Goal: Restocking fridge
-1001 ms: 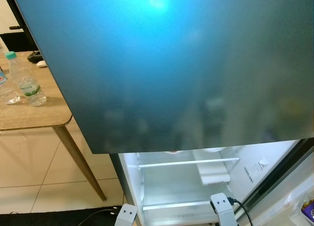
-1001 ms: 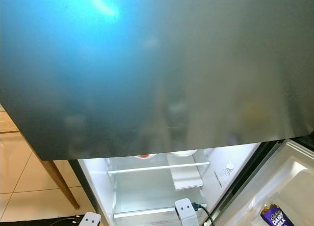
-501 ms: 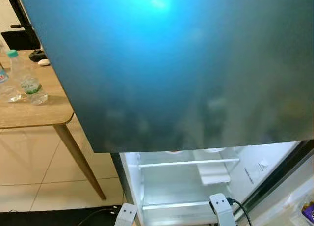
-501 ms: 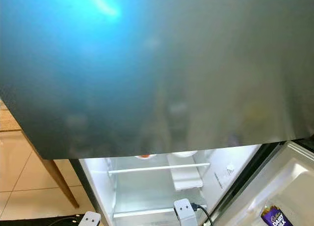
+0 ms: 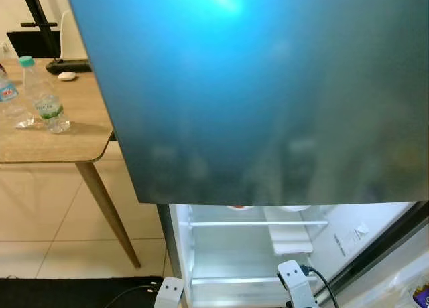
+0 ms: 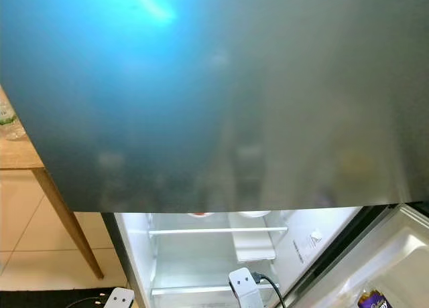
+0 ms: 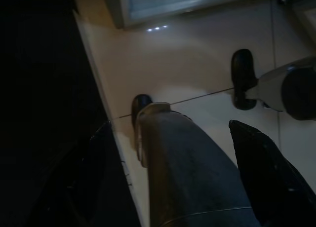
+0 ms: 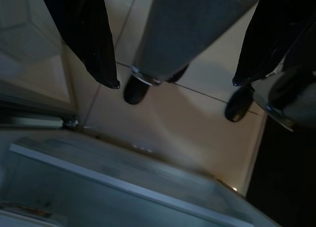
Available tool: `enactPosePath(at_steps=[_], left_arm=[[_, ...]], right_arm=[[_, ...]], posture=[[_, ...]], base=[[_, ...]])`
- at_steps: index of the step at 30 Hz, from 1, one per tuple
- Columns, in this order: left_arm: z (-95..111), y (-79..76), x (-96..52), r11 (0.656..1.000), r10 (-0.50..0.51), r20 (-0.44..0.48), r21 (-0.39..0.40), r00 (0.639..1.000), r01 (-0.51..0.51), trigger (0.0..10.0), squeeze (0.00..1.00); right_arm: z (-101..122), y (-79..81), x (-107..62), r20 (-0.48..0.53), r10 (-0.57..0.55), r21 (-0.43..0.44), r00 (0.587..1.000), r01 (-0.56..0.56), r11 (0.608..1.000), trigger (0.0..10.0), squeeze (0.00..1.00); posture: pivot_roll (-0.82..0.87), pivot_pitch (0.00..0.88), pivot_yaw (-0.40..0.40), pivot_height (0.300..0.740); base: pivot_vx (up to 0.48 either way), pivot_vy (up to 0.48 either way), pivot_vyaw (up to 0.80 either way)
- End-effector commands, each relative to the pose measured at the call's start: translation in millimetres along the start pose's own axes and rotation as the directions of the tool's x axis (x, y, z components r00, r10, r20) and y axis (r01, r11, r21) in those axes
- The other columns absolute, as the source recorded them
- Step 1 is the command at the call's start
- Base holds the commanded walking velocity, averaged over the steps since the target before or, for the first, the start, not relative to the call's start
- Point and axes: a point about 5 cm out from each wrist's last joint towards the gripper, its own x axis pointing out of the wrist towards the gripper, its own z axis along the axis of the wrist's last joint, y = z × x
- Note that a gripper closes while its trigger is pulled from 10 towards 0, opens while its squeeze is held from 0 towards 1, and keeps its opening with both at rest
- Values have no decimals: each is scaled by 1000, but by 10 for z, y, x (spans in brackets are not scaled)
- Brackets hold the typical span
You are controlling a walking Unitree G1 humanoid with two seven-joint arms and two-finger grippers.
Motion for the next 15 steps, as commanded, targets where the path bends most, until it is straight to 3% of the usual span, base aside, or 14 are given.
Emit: enactPosePath(at_steps=[1,5,9,15], left_arm=[[-14,-21,2,1000,0,5,-3,1000,0,10000,0],[-33,-39,3,1000,-3,7,-19,1000,4,10000,0],[-42,-6,-8,996,10,36,-89,999,-7,10000,0],[61,199,-48,991,47,82,-125,996,-37,10000,0]], right_arm=[[-79,-9,-14,-29,2,-18,1000,-3,1000,10000,0],[-105,-15,-21,-39,5,-46,999,-6,999,10000,0],[-143,-6,-26,-53,11,-73,999,-15,997,10000,0],[-148,-23,-33,-55,11,-80,998,-15,997,10000,0]], posture=[[118,0,-131,740],[121,0,-141,740],[124,0,-159,740],[118,11,-154,740]], base=[[0,0,0],[0,0,0],[0,0,0],[0,0,0]])
